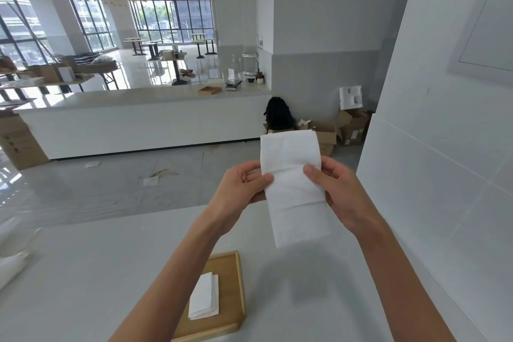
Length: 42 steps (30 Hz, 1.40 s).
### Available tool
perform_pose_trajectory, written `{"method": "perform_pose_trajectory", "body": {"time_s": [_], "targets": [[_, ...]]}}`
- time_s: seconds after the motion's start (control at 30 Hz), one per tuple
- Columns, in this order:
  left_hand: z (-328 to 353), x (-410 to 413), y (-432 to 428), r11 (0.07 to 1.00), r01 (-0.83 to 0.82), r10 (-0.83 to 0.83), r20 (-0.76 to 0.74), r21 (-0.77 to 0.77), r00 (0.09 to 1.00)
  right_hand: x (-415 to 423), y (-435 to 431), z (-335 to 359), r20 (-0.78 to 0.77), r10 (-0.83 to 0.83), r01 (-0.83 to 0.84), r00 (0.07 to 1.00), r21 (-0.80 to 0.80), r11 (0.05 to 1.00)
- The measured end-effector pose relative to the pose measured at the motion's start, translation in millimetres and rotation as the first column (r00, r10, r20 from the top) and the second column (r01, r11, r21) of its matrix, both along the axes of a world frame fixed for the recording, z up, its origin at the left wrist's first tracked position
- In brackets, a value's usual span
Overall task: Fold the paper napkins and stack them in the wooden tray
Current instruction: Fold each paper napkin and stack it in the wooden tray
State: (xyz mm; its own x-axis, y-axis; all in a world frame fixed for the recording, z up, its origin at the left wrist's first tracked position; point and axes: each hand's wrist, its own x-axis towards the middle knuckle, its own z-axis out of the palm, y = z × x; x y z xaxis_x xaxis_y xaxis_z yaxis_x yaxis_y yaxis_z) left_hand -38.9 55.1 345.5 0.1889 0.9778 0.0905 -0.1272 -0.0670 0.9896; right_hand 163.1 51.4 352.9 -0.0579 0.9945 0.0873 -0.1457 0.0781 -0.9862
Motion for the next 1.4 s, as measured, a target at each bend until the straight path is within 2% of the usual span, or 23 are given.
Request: {"method": "perform_pose_trajectory", "body": {"time_s": [0.23, 0.43, 0.53, 0.57, 0.63, 0.77, 0.93, 1.03, 1.1, 1.2, 1.4], "targets": [[4, -2, -5, 0.997, 0.029, -0.03, 0.01, 0.068, 1.0, 6, 1, 0, 0.056, 0.012, -0.015, 0.998, 0.059, 0.998], [7, -1, -8, 0.98, 0.114, -0.134, 0.118, 0.16, 0.984, 9, -1, 4, 0.049, -0.005, -0.003, 0.999, 0.165, 0.986], [7, -2, -6, 0.984, 0.16, -0.177, 0.288, 0.083, 0.941, 10, -2, 9, 0.056, -0.057, 0.044, 0.997, 0.208, 0.977], [6, -1, -6, 0.983, 0.179, -0.183, 0.297, 0.042, 0.937, 10, -1, 10, 0.057, -0.073, 0.059, 0.996, 0.215, 0.975], [2, 2, -8, 0.981, 0.191, -0.18, 0.205, -0.038, 0.962, 11, 1, 10, 0.074, -0.088, 0.069, 0.993, 0.228, 0.971], [-3, 12, -13, 0.982, 0.179, -0.175, 0.067, -0.064, 0.982, 12, 2, 6, 0.134, -0.081, 0.049, 0.988, 0.224, 0.973], [-3, 10, -10, 0.99, 0.141, -0.14, 0.028, -0.031, 0.99, 16, 5, -1, 0.161, -0.081, 0.052, 0.984, 0.178, 0.983], [-1, 9, -10, 0.996, 0.09, -0.09, -0.022, 0.006, 0.996, 18, 5, -7, 0.068, 0.021, -0.021, 0.997, 0.003, 1.0], [0, 8, -9, 0.999, 0.048, -0.047, -0.036, 0.025, 0.998, 18, 3, -9, 0.074, 0.1, -0.096, 0.992, -0.06, 0.994], [2, 7, -9, 0.999, 0.0, 0.003, -0.08, 0.04, 0.997, 16, -1, -12, 0.144, 0.16, -0.152, 0.977, -0.065, 0.986], [2, 4, -7, 0.999, -0.007, 0.011, -0.119, 0.034, 0.993, 13, -1, -17, 0.085, 0.126, -0.123, 0.988, -0.046, 0.991]]}}
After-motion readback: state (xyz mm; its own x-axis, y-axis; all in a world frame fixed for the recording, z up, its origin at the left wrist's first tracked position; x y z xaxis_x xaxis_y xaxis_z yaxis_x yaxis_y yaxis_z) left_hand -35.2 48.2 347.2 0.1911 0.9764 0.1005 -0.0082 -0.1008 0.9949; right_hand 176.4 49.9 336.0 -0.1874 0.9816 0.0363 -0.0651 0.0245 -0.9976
